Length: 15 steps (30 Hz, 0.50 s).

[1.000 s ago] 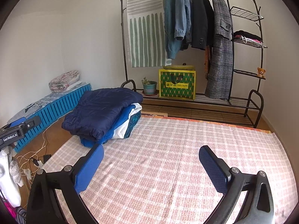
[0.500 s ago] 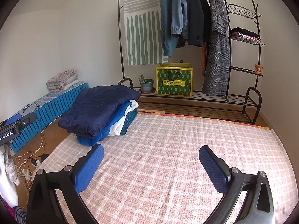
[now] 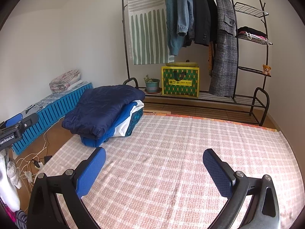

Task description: Fold large clothes

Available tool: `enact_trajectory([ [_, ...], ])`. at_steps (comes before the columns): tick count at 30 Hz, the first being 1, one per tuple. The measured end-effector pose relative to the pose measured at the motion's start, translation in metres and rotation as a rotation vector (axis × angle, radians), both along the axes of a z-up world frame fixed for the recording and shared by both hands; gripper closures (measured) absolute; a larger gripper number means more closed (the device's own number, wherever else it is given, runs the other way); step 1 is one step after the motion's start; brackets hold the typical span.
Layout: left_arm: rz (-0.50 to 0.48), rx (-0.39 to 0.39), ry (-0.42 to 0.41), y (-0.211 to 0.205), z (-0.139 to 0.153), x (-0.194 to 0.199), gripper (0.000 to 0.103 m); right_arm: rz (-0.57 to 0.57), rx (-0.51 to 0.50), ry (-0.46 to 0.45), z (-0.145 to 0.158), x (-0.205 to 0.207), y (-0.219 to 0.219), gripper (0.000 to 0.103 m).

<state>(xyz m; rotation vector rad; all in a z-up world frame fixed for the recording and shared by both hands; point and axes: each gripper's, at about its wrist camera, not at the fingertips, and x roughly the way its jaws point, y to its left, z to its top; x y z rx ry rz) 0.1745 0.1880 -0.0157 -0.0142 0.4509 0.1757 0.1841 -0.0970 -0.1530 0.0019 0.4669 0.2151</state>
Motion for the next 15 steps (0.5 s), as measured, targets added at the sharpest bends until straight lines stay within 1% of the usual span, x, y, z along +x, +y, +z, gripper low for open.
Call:
enact_trajectory([
  [15, -0.002, 0.0, -0.001, 0.0003, -0.0002, -0.0004, 0.0, 0.006, -0.001, 0.006, 0.0002, 0.0016, 0.0032, 0.0],
])
